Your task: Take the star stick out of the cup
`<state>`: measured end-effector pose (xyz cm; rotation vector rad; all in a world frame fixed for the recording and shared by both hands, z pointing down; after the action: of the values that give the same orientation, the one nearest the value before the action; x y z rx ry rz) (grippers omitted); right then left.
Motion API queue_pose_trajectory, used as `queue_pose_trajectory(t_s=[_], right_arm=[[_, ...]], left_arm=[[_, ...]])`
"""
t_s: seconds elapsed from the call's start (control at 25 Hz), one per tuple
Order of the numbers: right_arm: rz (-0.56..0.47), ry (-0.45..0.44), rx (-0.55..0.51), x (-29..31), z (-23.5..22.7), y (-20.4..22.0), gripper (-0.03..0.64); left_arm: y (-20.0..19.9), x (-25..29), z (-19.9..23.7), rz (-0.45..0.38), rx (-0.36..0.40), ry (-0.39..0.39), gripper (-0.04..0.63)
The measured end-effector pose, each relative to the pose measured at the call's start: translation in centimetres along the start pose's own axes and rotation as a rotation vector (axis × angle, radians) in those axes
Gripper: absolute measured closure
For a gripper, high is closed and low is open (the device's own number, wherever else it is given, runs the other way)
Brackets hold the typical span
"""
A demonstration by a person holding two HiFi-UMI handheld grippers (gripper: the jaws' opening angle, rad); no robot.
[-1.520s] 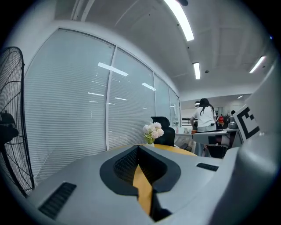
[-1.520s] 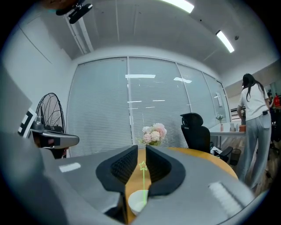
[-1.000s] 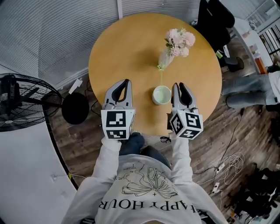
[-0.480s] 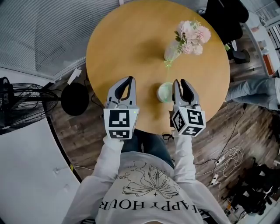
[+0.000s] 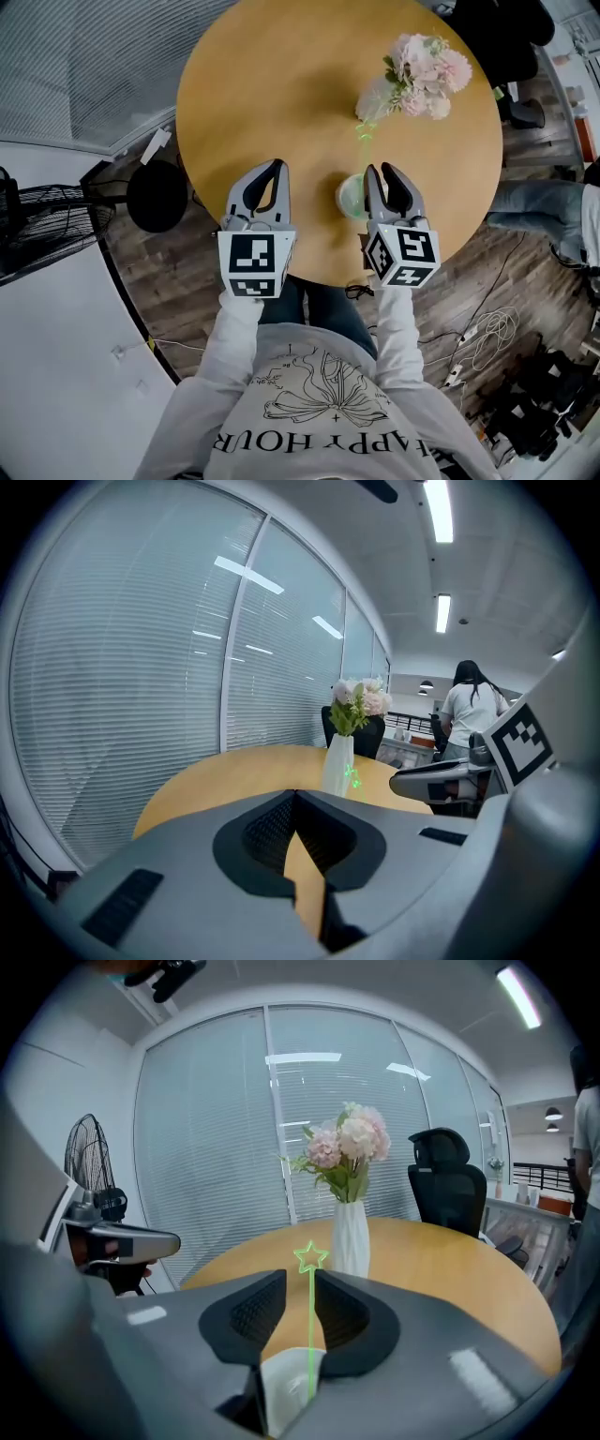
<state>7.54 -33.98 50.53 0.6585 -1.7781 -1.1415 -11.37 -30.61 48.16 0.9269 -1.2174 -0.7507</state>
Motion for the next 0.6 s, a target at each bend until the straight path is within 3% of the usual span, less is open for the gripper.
queue_pose_trajectory(t_s=[0.6], right_arm=[[0.149,-0.026,-0.002,4.8,-1.1,3.7,0.512]], left_arm=[[2.6,3.0,0.3,0.070,-0.024,0.001,0.589]])
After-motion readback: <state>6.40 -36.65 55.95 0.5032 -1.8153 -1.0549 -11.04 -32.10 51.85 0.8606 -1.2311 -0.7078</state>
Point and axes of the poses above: the fingertips, and each gripper's own axes: x forward along the fingers, z to its left, y out of its underside, the point moved 4 cm from there along -x, backward along the fingers, and after that the axes turned 1 degree about -y, right-handed, at the moved point
